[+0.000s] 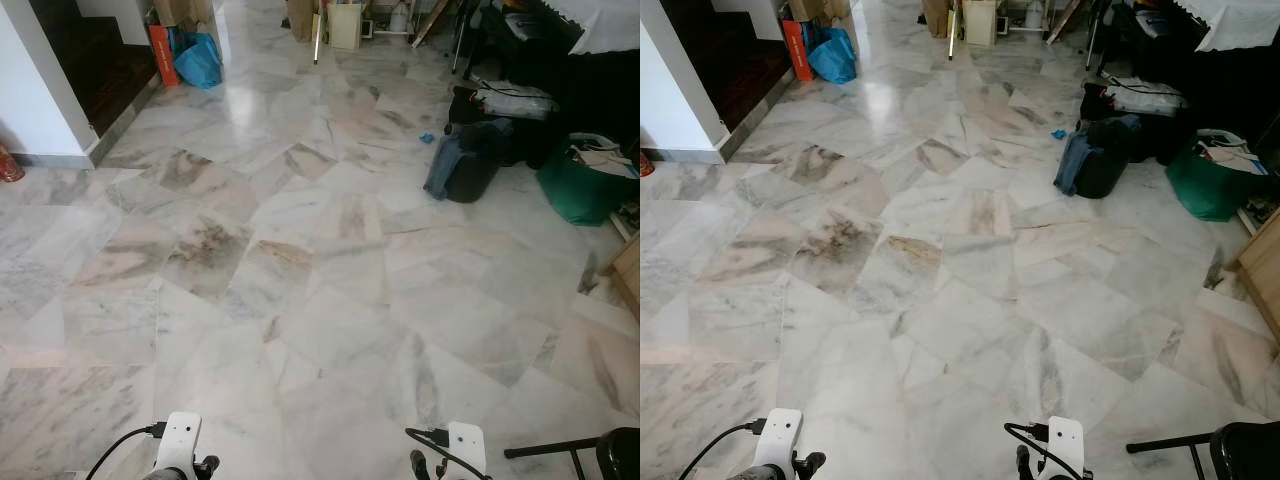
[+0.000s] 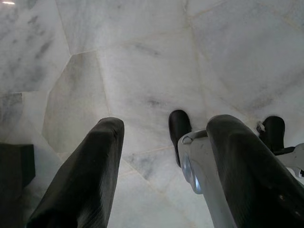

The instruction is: Move the pillow to the sofa from floor

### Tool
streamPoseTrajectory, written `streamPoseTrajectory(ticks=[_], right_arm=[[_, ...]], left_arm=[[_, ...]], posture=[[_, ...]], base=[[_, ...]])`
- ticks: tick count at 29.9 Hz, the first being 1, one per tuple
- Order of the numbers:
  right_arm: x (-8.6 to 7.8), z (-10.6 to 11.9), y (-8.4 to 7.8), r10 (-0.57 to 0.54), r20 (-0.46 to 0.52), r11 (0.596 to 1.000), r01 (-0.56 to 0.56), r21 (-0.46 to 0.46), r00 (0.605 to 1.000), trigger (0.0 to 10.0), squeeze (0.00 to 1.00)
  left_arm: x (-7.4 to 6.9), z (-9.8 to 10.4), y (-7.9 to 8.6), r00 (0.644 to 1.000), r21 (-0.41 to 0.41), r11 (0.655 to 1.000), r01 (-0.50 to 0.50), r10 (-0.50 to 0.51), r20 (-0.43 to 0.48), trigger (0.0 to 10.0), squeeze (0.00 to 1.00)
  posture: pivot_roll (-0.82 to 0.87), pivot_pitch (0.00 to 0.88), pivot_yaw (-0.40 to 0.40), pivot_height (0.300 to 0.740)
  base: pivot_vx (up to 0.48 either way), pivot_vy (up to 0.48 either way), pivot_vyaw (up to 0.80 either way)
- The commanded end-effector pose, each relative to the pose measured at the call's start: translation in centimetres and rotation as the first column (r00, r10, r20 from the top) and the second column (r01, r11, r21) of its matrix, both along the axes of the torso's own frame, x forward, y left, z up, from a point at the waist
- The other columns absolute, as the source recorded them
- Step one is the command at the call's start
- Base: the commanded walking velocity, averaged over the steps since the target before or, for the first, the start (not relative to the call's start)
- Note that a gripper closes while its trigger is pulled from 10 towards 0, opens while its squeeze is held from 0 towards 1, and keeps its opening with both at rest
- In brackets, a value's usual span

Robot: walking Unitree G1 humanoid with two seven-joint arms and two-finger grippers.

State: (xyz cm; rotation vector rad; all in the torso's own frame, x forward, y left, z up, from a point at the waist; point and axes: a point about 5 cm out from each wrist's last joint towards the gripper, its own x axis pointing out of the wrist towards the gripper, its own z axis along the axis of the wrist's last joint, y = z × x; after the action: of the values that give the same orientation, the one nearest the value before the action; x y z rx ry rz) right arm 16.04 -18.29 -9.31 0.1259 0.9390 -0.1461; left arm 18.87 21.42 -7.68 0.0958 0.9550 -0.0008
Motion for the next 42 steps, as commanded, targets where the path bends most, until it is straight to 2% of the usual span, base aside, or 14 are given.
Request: streamPoseTrajectory(ticks=[1, 26, 42], right_arm=[[-0.33, -0.15, -0.03, 0.003, -0.017, 1.000, -0.003, 0.002, 1.000, 10.0, 0.00], [-0.46, -0.23, 0.03, 0.017, -0.029, 1.000, -0.017, 0.001, 0.999, 10.0, 0.00], [-0.41, -0.20, -0.06, 0.021, -0.029, 1.000, -0.021, 0.003, 0.999, 10.0, 0.00]], left_arm=[[-0.68, -0.34, 0.16, 0.999, 0.002, 1.000, -0.008, 0.008, -0.034, 10.0, 0.00], [-0.62, -0.34, 0.10, 0.999, 0.011, 1.000, 0.002, -0.002, -0.040, 10.0, 0.00], [-0.49, -0.32, -0.08, 0.999, 0.003, 1.000, -0.005, 0.005, -0.035, 10.0, 0.00]], posture=[[0.09, 0.038, -0.001, 0.740], [0.08, 0.022, 0.004, 0.740], [0.09, 0.031, -0.003, 0.740]], base=[[0.000, 0.000, 0.00], [0.000, 0.000, 0.00], [-0.286, 0.000, 0.00]])
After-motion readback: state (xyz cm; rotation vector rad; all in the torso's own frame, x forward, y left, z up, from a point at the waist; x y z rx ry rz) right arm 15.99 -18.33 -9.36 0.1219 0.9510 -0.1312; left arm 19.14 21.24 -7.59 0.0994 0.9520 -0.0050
